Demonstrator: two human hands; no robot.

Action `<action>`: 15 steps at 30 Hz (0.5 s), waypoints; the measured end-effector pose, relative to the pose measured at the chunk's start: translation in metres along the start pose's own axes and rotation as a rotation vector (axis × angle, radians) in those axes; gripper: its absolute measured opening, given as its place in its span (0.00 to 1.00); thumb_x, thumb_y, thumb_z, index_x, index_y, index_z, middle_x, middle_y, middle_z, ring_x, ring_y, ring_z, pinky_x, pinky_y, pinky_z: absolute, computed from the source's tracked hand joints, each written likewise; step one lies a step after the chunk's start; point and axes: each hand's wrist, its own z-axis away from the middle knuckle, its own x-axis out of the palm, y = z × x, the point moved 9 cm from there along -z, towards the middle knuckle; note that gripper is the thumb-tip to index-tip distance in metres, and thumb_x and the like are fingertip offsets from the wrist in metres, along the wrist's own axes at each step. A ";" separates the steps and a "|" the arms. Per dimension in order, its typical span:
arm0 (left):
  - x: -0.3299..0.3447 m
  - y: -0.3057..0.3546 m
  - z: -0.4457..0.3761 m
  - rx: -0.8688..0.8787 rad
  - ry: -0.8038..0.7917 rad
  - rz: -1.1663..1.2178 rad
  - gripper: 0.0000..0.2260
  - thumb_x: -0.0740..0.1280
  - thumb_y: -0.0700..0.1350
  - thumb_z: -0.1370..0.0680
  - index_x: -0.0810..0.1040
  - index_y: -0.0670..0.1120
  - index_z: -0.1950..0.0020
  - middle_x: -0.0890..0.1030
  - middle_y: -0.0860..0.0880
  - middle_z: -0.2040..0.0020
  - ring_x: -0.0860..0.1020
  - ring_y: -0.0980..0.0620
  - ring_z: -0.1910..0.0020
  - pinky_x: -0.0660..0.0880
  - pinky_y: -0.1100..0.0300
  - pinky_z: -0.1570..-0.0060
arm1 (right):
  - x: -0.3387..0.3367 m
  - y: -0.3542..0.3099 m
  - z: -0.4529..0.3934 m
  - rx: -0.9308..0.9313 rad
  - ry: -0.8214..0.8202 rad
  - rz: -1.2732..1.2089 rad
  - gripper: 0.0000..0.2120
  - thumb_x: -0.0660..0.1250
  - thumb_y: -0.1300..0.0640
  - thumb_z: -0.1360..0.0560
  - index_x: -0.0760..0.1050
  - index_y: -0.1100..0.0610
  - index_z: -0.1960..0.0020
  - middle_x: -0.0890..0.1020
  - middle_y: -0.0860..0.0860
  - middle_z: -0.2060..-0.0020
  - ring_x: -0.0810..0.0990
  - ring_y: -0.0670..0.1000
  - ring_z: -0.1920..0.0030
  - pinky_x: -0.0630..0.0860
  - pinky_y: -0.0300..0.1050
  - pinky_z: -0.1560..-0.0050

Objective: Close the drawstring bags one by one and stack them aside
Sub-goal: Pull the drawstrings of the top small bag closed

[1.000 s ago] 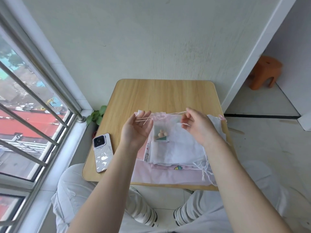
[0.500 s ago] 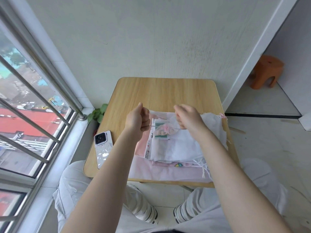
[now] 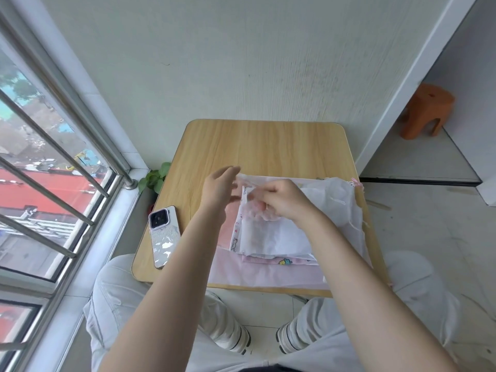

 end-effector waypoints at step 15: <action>-0.009 -0.052 0.008 -0.017 -0.095 -0.156 0.15 0.63 0.33 0.24 0.80 0.44 0.41 0.80 0.46 0.58 0.79 0.51 0.65 0.80 0.60 0.62 | 0.013 0.025 -0.012 -0.071 -0.027 0.175 0.07 0.69 0.54 0.23 0.81 0.57 0.57 0.79 0.47 0.67 0.73 0.40 0.72 0.70 0.34 0.64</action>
